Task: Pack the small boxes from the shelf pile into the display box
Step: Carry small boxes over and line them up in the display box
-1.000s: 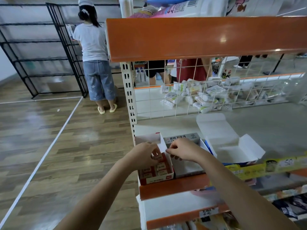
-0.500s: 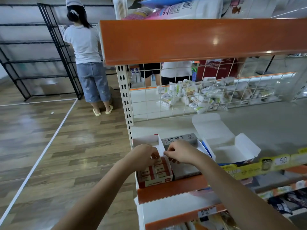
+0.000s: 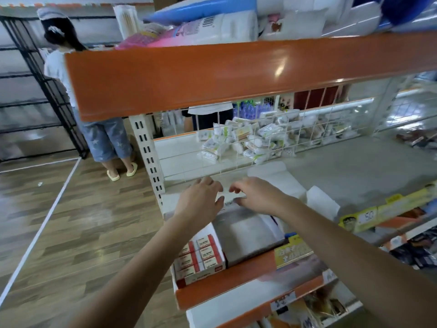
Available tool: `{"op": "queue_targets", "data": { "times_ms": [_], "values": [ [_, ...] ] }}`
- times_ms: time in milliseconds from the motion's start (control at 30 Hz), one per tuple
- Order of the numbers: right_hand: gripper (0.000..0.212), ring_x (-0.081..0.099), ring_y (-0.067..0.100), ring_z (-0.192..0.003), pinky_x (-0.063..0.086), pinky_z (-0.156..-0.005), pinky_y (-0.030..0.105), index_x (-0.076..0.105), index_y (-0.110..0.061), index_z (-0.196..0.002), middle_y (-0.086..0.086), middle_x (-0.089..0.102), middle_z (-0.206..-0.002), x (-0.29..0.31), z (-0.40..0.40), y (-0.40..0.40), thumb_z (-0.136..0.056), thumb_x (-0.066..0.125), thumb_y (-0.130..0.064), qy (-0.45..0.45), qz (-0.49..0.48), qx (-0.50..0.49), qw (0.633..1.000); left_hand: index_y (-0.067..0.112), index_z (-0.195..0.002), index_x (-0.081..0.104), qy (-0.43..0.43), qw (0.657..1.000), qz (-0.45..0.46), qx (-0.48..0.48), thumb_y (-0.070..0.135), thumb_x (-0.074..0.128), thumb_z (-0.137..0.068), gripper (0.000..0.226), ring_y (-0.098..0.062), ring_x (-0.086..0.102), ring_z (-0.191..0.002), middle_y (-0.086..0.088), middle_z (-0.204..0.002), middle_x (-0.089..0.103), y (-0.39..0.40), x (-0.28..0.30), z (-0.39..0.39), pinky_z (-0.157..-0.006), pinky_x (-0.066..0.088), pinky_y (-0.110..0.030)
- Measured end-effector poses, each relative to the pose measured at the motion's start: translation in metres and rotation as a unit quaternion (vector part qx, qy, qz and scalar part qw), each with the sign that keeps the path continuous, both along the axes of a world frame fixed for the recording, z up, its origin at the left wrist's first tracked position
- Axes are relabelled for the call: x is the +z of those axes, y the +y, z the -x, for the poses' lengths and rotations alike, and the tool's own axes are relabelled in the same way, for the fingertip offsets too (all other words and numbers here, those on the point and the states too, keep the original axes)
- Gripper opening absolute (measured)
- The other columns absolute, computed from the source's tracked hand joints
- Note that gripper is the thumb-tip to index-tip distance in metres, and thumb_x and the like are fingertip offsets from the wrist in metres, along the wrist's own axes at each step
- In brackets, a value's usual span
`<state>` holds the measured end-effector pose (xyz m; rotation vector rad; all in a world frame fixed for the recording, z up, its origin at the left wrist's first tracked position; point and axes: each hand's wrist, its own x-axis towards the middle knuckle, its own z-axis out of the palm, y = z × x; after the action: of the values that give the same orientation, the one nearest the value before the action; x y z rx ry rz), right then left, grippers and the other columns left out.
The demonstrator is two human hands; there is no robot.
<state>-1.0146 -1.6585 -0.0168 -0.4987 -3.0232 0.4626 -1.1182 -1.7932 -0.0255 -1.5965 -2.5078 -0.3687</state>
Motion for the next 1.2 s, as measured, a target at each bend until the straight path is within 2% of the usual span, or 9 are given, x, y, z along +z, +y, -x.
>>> {"op": "queue_targets", "data": {
  "times_ms": [167,267,433,633,867,1000,1200],
  "values": [
    [0.04,0.039,0.023,-0.125,0.04,-0.1,0.038,0.048,-0.017,-0.131,0.006,0.048,-0.131,0.001,-0.042,0.058,-0.092,0.055,-0.024,-0.008,-0.079,-0.069,0.994,0.022,-0.125,0.051,0.103,0.991,0.059,-0.06,0.036,0.043,-0.093,0.035,-0.021,0.046,-0.118,-0.002,-0.127,0.05,0.072,0.002,-0.032,-0.093,0.038,-0.035],
    [0.042,0.037,0.023,-0.127,0.038,-0.103,0.035,0.046,-0.017,-0.133,0.005,0.046,-0.134,0.0,-0.078,0.097,-0.092,0.054,-0.024,-0.017,-0.106,-0.117,0.987,0.021,-0.127,0.05,0.116,0.984,0.09,-0.097,0.039,0.042,-0.094,0.038,-0.024,0.046,-0.118,-0.004,-0.126,0.05,0.123,0.004,-0.061,-0.093,0.038,-0.036],
    [0.047,0.039,0.025,-0.126,0.038,-0.102,0.036,0.042,-0.017,-0.136,0.008,0.044,-0.135,-0.006,-0.156,0.166,-0.092,0.053,-0.027,-0.037,-0.112,-0.192,0.974,0.019,-0.125,0.052,0.097,0.978,0.107,-0.15,0.041,0.04,-0.095,0.039,-0.025,0.047,-0.114,-0.006,-0.122,0.051,0.21,0.004,-0.122,-0.09,0.039,-0.037],
    [0.047,0.043,0.027,-0.123,0.03,-0.101,0.029,0.04,-0.014,-0.137,0.011,0.045,-0.134,-0.006,-0.256,0.256,-0.093,0.051,-0.027,-0.068,-0.114,-0.241,0.961,0.019,-0.126,0.052,0.067,0.971,0.113,-0.201,0.042,0.041,-0.095,0.04,-0.026,0.047,-0.115,-0.006,-0.123,0.051,0.322,-0.001,-0.218,-0.09,0.038,-0.035],
    [0.049,0.042,0.03,-0.124,0.036,-0.096,0.034,0.037,-0.012,-0.14,0.013,0.041,-0.138,-0.006,-0.359,0.359,-0.094,0.05,-0.025,-0.081,-0.073,-0.321,0.941,0.02,-0.125,0.052,0.018,0.964,0.131,-0.232,0.046,0.046,-0.092,0.042,-0.027,0.046,-0.118,-0.007,-0.126,0.049,0.452,0.0,-0.312,-0.092,0.038,-0.036],
    [0.048,0.044,0.028,-0.122,0.044,-0.096,0.04,0.038,-0.014,-0.14,0.011,0.041,-0.139,-0.013,-0.397,0.413,-0.093,0.05,-0.021,-0.068,-0.034,-0.363,0.929,0.021,-0.125,0.054,-0.021,0.963,0.114,-0.245,0.047,0.048,-0.09,0.044,-0.026,0.047,-0.118,-0.006,-0.127,0.051,0.517,0.005,-0.34,-0.093,0.04,-0.033],
    [0.046,0.043,0.028,-0.125,0.041,-0.101,0.041,0.041,-0.015,-0.139,0.011,0.042,-0.139,-0.021,-0.431,0.492,-0.094,0.051,-0.019,-0.052,-0.028,-0.375,0.925,0.015,-0.123,0.056,-0.012,0.964,0.077,-0.254,0.043,0.048,-0.091,0.043,-0.025,0.053,-0.114,-0.008,-0.124,0.057,0.61,0.004,-0.359,-0.088,0.044,-0.033]
  ]
}}
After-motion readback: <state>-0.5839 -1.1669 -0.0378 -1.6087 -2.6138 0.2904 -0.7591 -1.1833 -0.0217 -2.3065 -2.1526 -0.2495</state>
